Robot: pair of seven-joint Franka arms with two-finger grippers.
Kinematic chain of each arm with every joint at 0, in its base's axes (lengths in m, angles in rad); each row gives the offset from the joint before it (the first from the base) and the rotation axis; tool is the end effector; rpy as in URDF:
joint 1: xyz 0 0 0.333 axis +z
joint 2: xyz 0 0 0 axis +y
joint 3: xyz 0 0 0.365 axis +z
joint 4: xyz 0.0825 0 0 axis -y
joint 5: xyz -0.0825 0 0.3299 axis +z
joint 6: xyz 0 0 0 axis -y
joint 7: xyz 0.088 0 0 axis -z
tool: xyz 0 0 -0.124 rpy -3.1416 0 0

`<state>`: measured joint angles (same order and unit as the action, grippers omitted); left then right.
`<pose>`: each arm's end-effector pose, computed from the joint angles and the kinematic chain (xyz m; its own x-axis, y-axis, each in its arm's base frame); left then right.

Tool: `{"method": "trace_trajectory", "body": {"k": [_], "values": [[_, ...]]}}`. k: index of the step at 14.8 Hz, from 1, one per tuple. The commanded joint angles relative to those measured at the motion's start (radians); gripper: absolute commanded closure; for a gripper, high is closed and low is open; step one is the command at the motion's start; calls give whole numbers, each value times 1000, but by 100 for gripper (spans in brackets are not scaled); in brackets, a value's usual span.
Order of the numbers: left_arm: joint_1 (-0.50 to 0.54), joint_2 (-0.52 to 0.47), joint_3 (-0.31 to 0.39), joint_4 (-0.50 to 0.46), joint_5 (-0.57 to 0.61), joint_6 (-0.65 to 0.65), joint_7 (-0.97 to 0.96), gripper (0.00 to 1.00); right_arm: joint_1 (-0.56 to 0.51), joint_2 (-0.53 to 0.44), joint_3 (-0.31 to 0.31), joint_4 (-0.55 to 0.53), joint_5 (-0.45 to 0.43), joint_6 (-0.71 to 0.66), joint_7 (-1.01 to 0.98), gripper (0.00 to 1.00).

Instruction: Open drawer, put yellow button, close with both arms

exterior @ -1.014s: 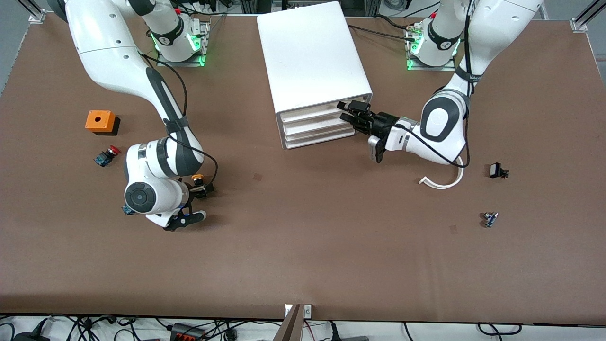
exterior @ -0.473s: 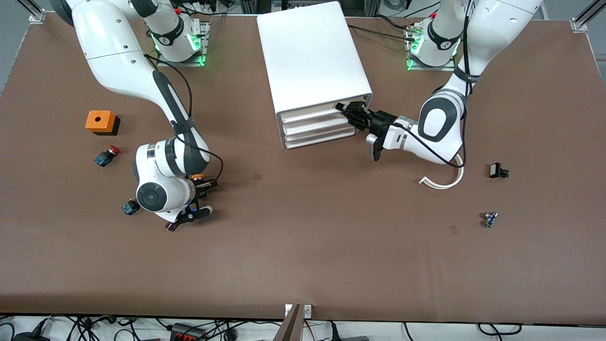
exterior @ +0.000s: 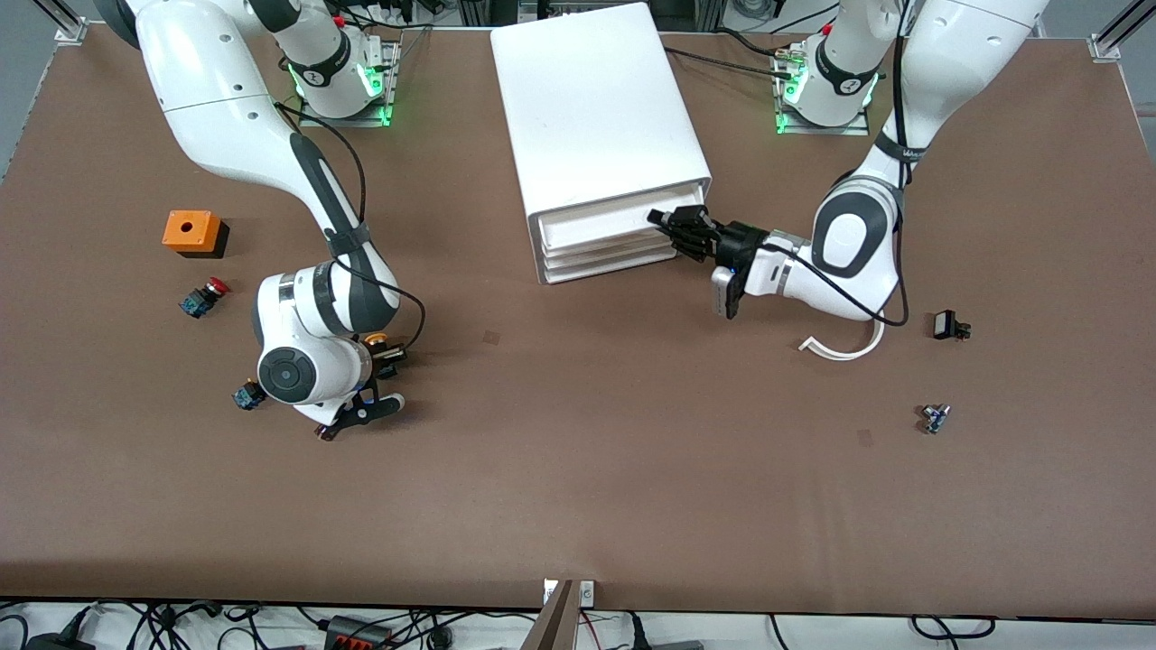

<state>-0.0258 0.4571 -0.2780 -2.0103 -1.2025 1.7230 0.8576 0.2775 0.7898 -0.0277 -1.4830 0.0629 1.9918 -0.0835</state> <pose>0.4925 -0.2467 0.3314 0.8964 -0.4433 -0.0054 -0.0968 -0.2077 0.9734 0.6497 0.1745 0.2380 0.9152 0.2956 -0.2739 0.2929 -0.9547 -0.0514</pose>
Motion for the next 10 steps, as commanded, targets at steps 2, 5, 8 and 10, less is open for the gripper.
{"method": "trace_trajectory", "body": {"k": [2, 5, 8, 10], "values": [[10, 132, 29, 180, 32, -7, 0, 95, -7, -38, -1, 97, 18, -8, -15, 100], [12, 208, 46, 298, 90, -7, -11, 95, 3, -81, 2, 191, 17, -46, -5, 100], [10, 236, 60, 364, 119, -5, -17, 88, 28, -86, 2, 321, 14, -108, -5, 100], [15, 232, 59, 366, 126, -5, -25, 1, 64, -86, 2, 401, 17, -160, -4, 100]]}}
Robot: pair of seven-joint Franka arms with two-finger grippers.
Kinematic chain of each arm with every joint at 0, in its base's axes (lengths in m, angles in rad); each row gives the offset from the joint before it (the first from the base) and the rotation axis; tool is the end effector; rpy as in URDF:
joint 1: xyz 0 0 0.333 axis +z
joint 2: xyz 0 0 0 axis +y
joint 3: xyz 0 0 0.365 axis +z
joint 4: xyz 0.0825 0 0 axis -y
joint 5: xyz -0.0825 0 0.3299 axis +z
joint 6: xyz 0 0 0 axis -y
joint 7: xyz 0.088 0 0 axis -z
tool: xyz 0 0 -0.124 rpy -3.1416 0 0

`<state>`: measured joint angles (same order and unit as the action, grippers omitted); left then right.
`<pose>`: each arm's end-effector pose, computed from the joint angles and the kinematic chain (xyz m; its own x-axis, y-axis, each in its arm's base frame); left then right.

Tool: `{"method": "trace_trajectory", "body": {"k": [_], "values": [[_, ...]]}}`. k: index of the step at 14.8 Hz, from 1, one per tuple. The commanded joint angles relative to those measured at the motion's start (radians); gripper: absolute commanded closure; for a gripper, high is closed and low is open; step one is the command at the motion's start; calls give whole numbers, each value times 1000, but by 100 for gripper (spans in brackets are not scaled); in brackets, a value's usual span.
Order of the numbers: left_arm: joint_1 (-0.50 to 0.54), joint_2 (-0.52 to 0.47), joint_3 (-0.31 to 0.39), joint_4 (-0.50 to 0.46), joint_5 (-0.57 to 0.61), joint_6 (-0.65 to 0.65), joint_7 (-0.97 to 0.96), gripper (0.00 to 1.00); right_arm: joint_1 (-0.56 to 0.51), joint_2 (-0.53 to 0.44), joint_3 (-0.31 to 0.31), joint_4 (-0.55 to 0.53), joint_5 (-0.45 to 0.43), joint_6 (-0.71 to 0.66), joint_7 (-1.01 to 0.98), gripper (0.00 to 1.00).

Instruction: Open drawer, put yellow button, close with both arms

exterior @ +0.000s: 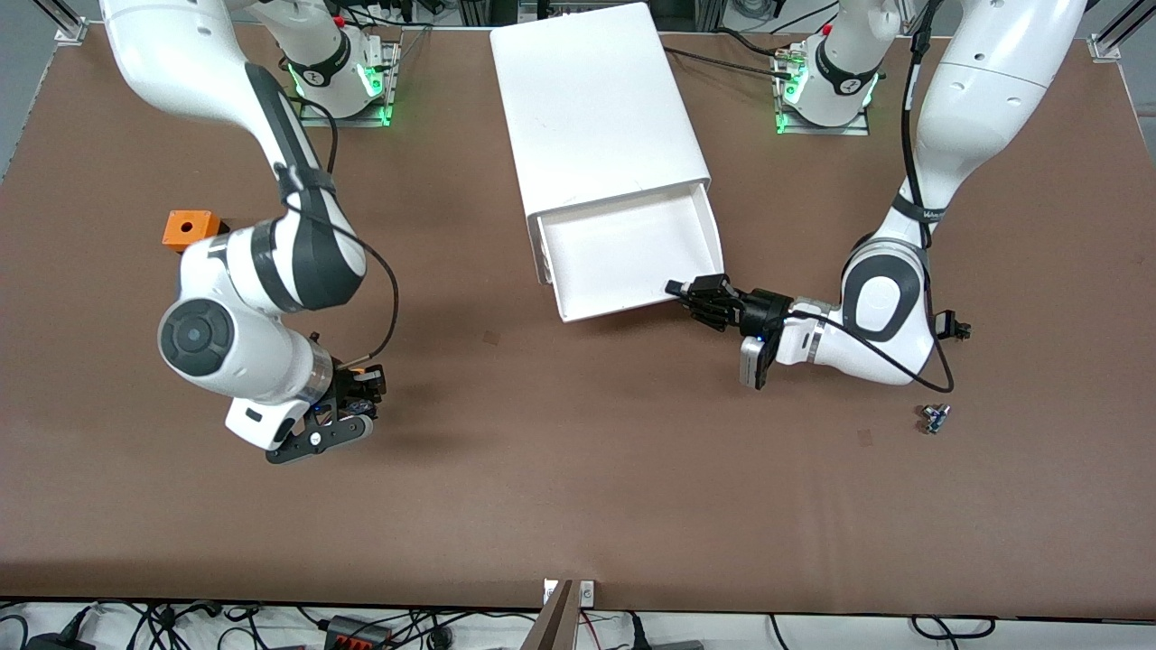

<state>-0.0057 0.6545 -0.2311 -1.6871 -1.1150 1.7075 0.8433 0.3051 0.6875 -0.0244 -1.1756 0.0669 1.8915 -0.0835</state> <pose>0.5922 -0.2188 0.3164 0.9048 -0.4147 0.0971 -0.2028 -0.2191 0.9544 0.6949 0.2123 0.4254 0.9392 0.3418 0.0321 0.3430 -0.9382 -0.0460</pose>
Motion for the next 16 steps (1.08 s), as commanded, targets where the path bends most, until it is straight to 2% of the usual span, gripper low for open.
{"method": "trace_trajectory", "body": {"k": [1, 4, 6, 10, 12, 16], "values": [[4, 22, 13, 43, 38, 8, -18, 0, 67, 14, -2, 117, 13, -84, 8, 100], [30, -48, 13, 58, 94, -24, -171, 0, 172, -35, -3, 125, 14, -112, 126, 100], [30, -76, 15, 125, 177, -104, -358, 0, 241, -42, -3, 139, 14, -112, 210, 100], [32, -122, 13, 260, 432, -221, -675, 0, 354, -37, -5, 185, 14, -100, 410, 100], [27, -136, 10, 276, 535, -261, -782, 0, 403, -34, -5, 195, 13, -91, 461, 100], [7, -203, -4, 271, 892, -291, -901, 0, 482, 4, 0, 197, 14, -42, 567, 100]]}}
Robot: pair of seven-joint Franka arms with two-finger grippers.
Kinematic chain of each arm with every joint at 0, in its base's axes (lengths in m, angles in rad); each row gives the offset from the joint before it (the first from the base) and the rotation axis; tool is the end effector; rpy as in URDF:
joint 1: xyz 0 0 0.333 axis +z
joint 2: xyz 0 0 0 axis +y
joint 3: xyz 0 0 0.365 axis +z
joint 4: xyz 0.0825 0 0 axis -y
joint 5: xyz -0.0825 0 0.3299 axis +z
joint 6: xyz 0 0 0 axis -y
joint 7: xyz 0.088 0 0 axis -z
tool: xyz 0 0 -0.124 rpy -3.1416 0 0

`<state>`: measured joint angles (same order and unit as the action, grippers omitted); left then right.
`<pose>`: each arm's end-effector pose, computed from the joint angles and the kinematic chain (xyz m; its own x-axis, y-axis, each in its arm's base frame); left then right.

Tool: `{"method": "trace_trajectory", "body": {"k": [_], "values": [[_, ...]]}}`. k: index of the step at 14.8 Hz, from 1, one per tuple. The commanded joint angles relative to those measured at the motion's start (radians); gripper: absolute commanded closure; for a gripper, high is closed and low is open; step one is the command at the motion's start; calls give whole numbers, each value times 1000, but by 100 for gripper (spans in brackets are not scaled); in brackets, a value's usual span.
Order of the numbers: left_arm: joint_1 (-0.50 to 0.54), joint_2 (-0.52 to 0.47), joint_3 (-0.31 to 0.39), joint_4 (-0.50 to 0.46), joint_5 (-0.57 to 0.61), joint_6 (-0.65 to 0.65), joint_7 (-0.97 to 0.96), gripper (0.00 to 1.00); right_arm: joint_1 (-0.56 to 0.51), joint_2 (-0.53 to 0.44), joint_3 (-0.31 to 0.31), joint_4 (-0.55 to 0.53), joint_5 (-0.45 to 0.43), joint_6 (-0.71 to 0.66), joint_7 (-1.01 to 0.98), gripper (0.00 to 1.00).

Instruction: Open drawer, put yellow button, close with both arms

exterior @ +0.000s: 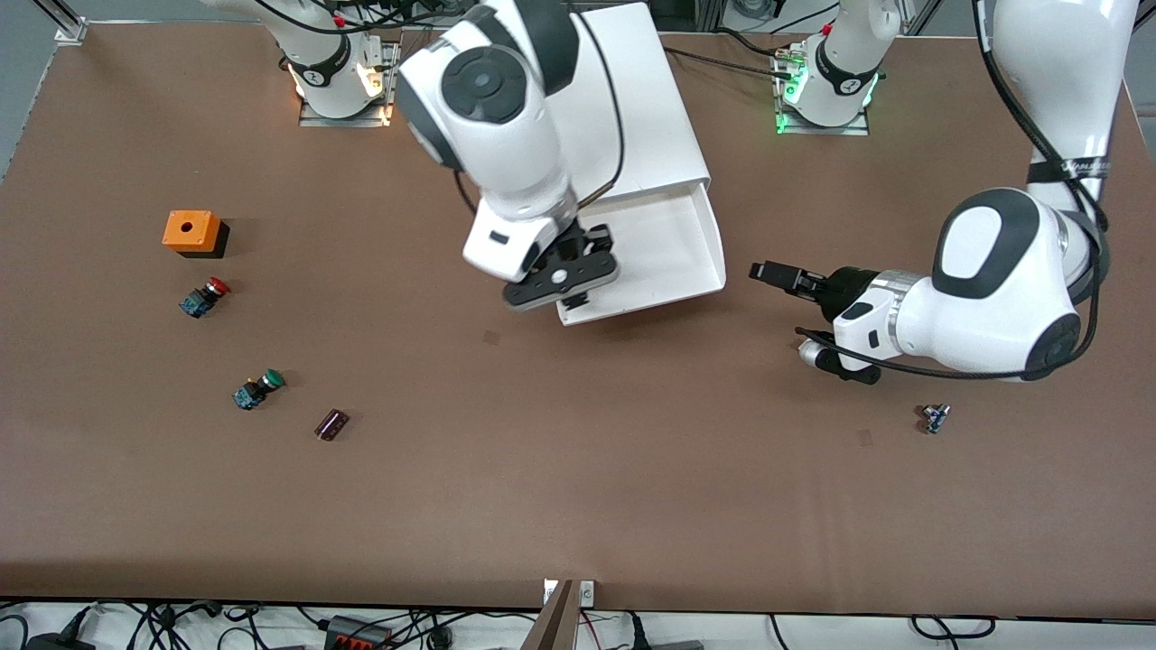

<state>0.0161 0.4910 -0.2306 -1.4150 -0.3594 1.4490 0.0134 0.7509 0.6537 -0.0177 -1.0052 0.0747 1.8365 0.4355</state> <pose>0.5922 -0.1475 0.4545 0.8714 -0.2678 -0.4110 -0.0689 -0.8964 0.4379 0.5358 0.4986 0.5195 0.9525 0.2741 0.1329 0.2911 -0.9476 -0.1320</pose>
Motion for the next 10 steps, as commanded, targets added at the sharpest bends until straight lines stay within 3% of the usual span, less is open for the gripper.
{"method": "trace_trajectory", "body": {"k": [1, 4, 6, 10], "values": [[-18, -45, -4, 1, 184, -54, -99, 0, 50, 56, -5, 27, 7, 14, 49, 100], [-48, -68, -6, 5, 373, -56, -171, 0, 93, 89, -5, 27, 7, 17, 97, 100], [-53, -66, 0, 13, 389, -58, -255, 0, 105, 98, -1, 27, 7, 18, 101, 100], [-39, 26, 13, 177, 387, -48, -262, 0, 111, 121, 7, 27, 13, 33, 147, 100]]}}
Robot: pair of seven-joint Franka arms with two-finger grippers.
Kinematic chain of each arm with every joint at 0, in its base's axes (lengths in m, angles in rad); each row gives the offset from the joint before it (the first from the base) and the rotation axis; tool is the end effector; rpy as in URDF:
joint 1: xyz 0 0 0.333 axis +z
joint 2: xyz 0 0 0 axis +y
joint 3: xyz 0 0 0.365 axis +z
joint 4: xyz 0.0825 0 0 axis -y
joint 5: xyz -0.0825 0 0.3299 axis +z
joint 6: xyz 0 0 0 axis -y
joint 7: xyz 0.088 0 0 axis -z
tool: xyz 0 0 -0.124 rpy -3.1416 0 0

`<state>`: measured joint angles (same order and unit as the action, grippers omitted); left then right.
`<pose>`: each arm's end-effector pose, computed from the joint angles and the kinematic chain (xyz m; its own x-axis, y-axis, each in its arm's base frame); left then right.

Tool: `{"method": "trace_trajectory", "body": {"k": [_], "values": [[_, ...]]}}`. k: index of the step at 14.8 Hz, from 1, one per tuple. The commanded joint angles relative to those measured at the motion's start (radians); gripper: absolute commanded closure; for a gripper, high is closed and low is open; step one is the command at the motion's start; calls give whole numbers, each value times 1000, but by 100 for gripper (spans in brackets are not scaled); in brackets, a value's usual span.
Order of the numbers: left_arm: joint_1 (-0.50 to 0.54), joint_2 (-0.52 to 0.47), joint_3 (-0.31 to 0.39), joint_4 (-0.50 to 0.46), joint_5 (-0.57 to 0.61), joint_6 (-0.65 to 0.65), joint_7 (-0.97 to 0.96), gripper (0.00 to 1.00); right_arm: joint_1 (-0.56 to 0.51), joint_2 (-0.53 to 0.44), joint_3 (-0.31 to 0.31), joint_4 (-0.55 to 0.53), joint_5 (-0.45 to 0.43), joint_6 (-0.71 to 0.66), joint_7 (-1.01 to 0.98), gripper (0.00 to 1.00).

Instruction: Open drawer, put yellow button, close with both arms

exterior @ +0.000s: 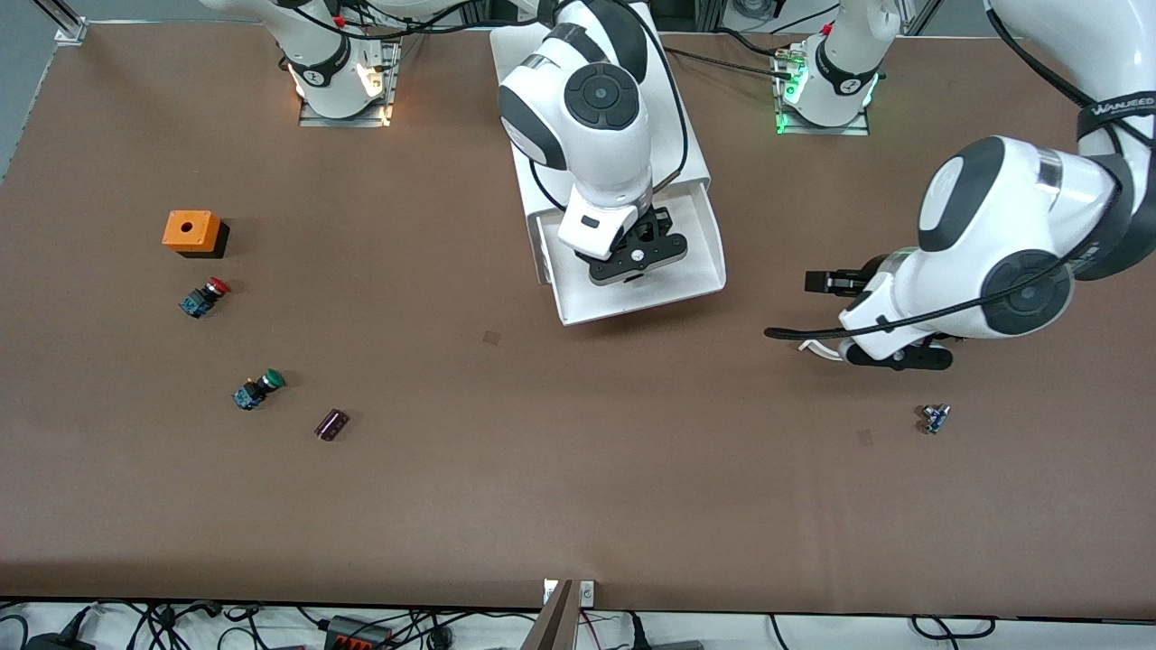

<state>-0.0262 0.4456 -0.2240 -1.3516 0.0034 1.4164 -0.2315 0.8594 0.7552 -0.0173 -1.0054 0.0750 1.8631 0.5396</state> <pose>0.5936 -0.1223 0.4905 0.9279 -0.0158 -0.3725 -0.0142 -0.9999 0.0072 0.4906 0.5675 0.4469 0.9576 0.2826 0.0556 0.2871 -0.9521 -0.1053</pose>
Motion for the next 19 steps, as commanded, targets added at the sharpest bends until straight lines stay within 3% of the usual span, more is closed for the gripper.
{"method": "trace_trajectory", "body": {"k": [1, 3, 4, 5, 6, 7, 12, 15, 19], "values": [[18, 71, 5, 111, 18, -13, -22, 0, 3, 24, 22, 27, 12, 24, 48, 100], [20, 71, 5, 109, 23, -13, -23, 0, 3, 38, 25, 27, 12, 48, 71, 100], [22, 71, 5, 108, 24, -11, -23, 0, 3, 39, 25, 27, 12, 51, 74, 90], [20, 71, 3, 108, 21, -11, -23, 0, 0, 39, 23, 27, 12, 51, 74, 67], [19, 71, 3, 108, 23, -11, -23, 0, -8, 39, 23, 27, 12, 50, 74, 18], [20, 71, 3, 108, 20, -11, -23, 0, -10, 38, 20, 27, 11, 50, 74, 0], [20, 67, 3, 94, 21, -11, -23, 0, -39, -7, 16, 28, 12, 38, 75, 0], [12, 50, -8, 76, 18, 41, -58, 0, -115, -51, 13, 28, 11, -2, 77, 0], [0, -28, -99, -111, 20, 275, -296, 0, -317, -88, 16, 24, 2, -50, 31, 0]]}}
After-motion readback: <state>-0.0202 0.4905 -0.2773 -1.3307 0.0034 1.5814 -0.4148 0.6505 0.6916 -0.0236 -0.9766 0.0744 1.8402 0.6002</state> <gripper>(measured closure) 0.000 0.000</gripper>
